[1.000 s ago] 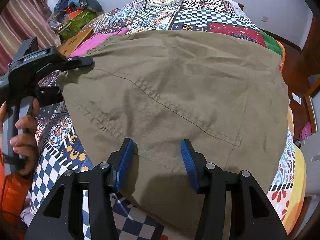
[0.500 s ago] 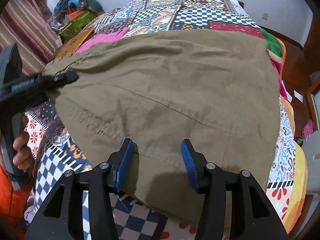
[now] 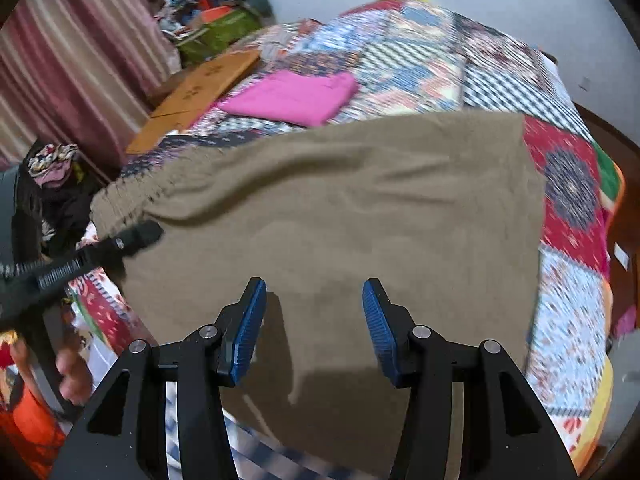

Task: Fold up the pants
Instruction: 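Raise the pants by the waistband with the left gripper, hanging them upright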

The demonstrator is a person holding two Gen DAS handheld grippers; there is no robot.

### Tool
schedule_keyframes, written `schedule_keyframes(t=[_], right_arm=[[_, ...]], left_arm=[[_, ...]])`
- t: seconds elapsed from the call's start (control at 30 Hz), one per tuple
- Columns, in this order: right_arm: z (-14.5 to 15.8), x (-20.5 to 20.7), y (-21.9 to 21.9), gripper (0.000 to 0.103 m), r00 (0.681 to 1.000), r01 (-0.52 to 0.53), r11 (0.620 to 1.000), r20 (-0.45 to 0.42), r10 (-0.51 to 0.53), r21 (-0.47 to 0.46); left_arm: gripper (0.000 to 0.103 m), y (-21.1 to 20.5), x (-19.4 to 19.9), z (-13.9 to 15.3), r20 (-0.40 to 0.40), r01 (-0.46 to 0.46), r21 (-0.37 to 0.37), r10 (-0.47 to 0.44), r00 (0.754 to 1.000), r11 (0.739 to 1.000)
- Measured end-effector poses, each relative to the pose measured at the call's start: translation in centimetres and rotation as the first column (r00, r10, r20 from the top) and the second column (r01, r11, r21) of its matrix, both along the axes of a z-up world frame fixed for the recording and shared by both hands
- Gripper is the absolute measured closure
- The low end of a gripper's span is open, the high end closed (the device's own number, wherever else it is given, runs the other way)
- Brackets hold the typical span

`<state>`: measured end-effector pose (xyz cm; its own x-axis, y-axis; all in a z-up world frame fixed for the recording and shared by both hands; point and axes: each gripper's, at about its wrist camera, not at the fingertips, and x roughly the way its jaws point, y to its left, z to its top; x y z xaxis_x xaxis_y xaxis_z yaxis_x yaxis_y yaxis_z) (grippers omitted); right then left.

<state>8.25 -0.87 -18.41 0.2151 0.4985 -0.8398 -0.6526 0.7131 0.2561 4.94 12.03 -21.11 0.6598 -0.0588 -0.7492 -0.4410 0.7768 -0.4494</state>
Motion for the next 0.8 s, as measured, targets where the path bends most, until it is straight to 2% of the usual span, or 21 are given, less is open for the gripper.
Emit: schedule_keyframes(t=[0.1,0.23,0.33,0.47,0.57,0.8], right_arm=[[-0.6,-0.8,2.7,0.057,0.999,-0.052,0.998,0.009,0.053,-0.035],[-3.3,-2.1,5.3,0.055,0.990,-0.144,0.984,-0.028,0.141,-0.109],[-3.6,-2.6,6.0,0.054,0.987,-0.161,0.979,-0.013,0.161,-0.124],[-3.7,-1.6,5.2,0.055,0.988,-0.144,0.987,-0.064,0.139,-0.073],[-3.2,-1.2,4.5,0.057,0.989,-0.120,0.992,-0.090,0.116,-0.037],[-0.8,-1.0,-1.1,0.056,0.999,0.004,1.000,-0.049,-0.003,0.002]], left_arm=[[0.075,0.2,-0.8,0.7,0.021,-0.012,0.026,0.011,1.000,1.000],[0.076,-0.4,-0.7,2.2,0.050,0.008,0.091,-0.013,0.999,0.996],[0.077,-1.3,-0.1,3.4,0.078,0.034,0.126,-0.044,0.996,0.991],[0.077,-3.0,1.0,4.9,0.125,0.064,0.153,-0.084,0.989,0.986],[0.077,-4.5,1.5,6.2,0.146,0.078,0.215,-0.111,0.983,0.973],[0.078,-6.6,2.6,7.9,0.165,0.137,0.275,-0.187,0.968,0.952]])
